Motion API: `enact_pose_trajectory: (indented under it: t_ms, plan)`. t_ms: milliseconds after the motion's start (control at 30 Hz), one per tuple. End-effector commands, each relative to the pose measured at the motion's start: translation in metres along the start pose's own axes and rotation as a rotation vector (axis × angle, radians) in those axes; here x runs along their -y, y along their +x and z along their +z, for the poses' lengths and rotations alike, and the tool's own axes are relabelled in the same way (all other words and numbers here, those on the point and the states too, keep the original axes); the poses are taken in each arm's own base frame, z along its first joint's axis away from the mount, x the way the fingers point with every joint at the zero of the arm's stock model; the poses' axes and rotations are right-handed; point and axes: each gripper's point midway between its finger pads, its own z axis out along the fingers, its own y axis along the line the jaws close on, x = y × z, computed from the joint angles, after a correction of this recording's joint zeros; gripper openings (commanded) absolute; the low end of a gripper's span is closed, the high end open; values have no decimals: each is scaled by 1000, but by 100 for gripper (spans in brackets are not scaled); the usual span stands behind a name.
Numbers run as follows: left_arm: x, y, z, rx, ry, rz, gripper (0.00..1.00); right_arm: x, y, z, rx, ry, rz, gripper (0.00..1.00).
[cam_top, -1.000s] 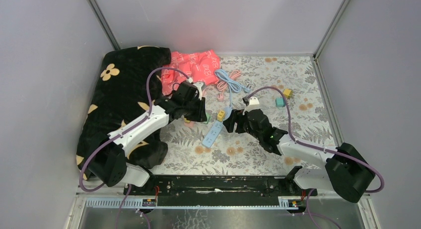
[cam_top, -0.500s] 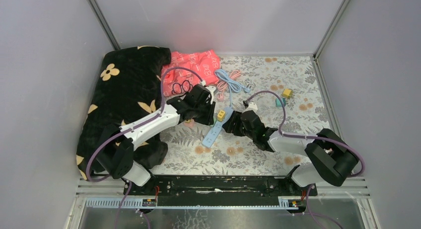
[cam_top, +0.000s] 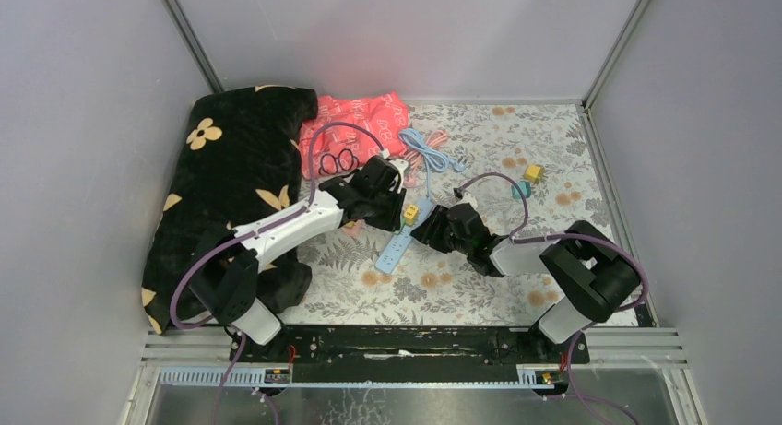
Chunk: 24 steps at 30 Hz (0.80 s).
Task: Insert the plug
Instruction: Insert the plug into the socket.
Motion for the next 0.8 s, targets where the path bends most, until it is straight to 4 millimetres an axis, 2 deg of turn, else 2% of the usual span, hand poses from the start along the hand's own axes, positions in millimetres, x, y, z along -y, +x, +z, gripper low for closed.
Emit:
enact_pose_trajectory:
  t_ms: [0, 367, 767]
  plan:
    - [4, -8, 1, 11, -5, 28, 0, -5, -7, 6, 25, -39, 76, 45]
    - [4, -7, 10, -21, -16, 49, 0, 12, 4, 12, -5, 6, 85, 40]
    - [-2, -2, 21, -62, -70, 71, 0, 10, 7, 12, -24, -1, 70, 39]
